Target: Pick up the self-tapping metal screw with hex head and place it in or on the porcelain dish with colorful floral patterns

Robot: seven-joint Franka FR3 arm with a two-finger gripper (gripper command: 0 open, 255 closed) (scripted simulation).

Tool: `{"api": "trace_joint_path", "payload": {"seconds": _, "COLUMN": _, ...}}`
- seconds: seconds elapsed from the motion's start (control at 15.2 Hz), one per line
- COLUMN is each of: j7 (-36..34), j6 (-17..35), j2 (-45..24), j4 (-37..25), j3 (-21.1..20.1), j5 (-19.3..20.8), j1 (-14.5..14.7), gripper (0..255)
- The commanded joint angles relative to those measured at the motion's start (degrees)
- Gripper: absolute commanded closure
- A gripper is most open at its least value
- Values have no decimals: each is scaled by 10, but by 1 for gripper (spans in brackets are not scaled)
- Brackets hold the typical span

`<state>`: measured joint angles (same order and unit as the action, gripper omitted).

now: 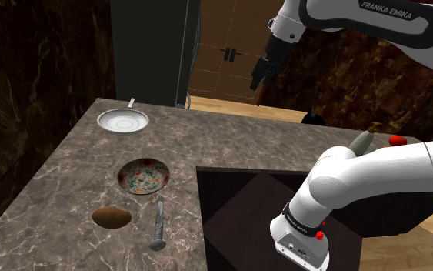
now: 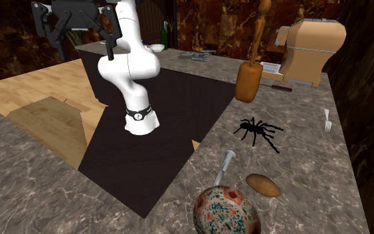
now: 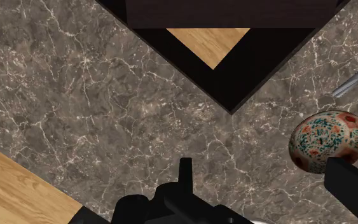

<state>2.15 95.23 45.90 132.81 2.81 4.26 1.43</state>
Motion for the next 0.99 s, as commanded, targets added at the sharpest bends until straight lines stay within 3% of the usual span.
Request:
{"api": "trace_joint_path", "payload": {"seconds": 0.0, "j7": 0, "j6": 0, "j2": 0, "j4": 0, "j3": 0, "j5": 0, "j1": 0, "gripper": 0}}
{"api": "trace_joint_path", "payload": {"seconds": 0.46, "j7": -130, "j6": 55, "j2": 9, "j4": 95, "j3": -81, "j5": -44, "j1": 3, "gripper": 0}}
{"api": "trace_joint_path", "payload": {"seconds": 0.92, "j7": -261, "j6": 124, "j2": -30, "j4": 154, "j3": -168, "j5": -98, "j1": 14, "gripper": 0}}
